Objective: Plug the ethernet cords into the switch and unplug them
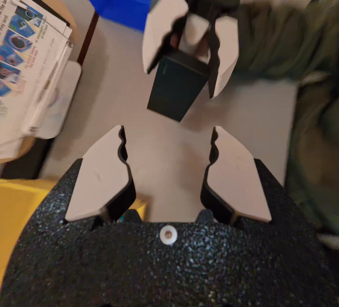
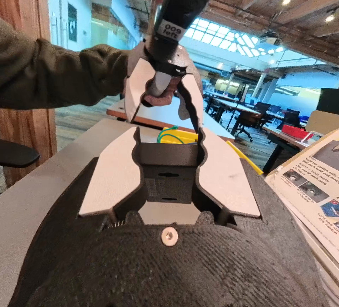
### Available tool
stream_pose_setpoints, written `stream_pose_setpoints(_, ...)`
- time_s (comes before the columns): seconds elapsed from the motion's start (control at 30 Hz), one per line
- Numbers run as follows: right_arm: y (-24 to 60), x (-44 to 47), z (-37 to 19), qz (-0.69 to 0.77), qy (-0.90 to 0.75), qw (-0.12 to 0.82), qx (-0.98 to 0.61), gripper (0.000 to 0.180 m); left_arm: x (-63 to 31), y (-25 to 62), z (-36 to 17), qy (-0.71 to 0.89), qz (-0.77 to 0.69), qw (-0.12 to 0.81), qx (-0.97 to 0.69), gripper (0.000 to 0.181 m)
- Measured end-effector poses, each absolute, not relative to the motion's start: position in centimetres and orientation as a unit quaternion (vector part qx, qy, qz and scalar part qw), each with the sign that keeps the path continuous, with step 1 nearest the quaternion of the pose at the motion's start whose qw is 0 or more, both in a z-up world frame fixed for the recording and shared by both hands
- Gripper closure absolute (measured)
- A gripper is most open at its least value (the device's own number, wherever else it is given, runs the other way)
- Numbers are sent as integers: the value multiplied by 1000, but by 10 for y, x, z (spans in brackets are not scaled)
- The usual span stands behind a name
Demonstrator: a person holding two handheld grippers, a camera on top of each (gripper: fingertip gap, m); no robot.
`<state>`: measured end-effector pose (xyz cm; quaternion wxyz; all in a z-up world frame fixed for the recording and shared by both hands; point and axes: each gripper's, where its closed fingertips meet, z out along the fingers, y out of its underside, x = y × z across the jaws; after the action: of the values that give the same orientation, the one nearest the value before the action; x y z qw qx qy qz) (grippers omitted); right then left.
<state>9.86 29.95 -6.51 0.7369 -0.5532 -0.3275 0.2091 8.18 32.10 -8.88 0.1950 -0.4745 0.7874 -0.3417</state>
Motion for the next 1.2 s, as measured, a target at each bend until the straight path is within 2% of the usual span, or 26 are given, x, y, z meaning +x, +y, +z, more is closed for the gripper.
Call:
stream_pose_setpoints(0.1, 308, 94, -88, 180, -354, 711, -580, 119, 85, 318, -126, 678, -491, 133, -531, 100)
stream_pose_setpoints(0.23, 301, 83, -80, 227, -356, 711, -562, 119, 91, 313, -162, 546, -626, 129, -542, 91)
stream_pose_setpoints(0.3, 294, 82, -66, 259, -340, 728, -536, 119, 92, 302, -165, 476, -702, 103, -519, 88)
stream_pose_setpoints(0.5, 275, 67, -63, 301, -381, 728, -483, 119, 89, 272, -137, 277, -874, -80, -390, 84)
stream_pose_setpoints(0.53, 275, 64, -64, 303, -384, 728, -481, 119, 89, 269, -131, 257, -887, -108, -369, 88)
stream_pose_setpoints(0.67, 277, 62, -69, 286, -393, 727, -485, 119, 85, 271, -105, 190, -923, -173, -287, 131)
stream_pose_setpoints(0.73, 281, 67, -70, 270, -385, 731, -495, 119, 89, 278, -100, 176, -930, -133, -293, 148)
stream_pose_setpoints(0.77, 284, 72, -70, 257, -376, 734, -504, 128, 93, 279, -101, 186, -926, -93, -314, 149)
stream_pose_setpoints(0.8, 289, 80, -70, 238, -362, 743, -510, 127, 96, 282, -101, 193, -921, -52, -333, 149)
stream_pose_setpoints(0.9, 303, 99, -71, 172, -326, 765, -528, 109, 101, 315, -91, 103, -909, 35, -402, 151)
stream_pose_setpoints(1.03, 329, 103, -90, 64, -314, 748, -582, 90, 100, 343, -93, 28, -854, 147, -499, 152)
stream_pose_setpoints(1.2, 348, 90, -111, -53, -340, 713, -611, 79, 98, 346, -93, -19, -825, 186, -533, 152)
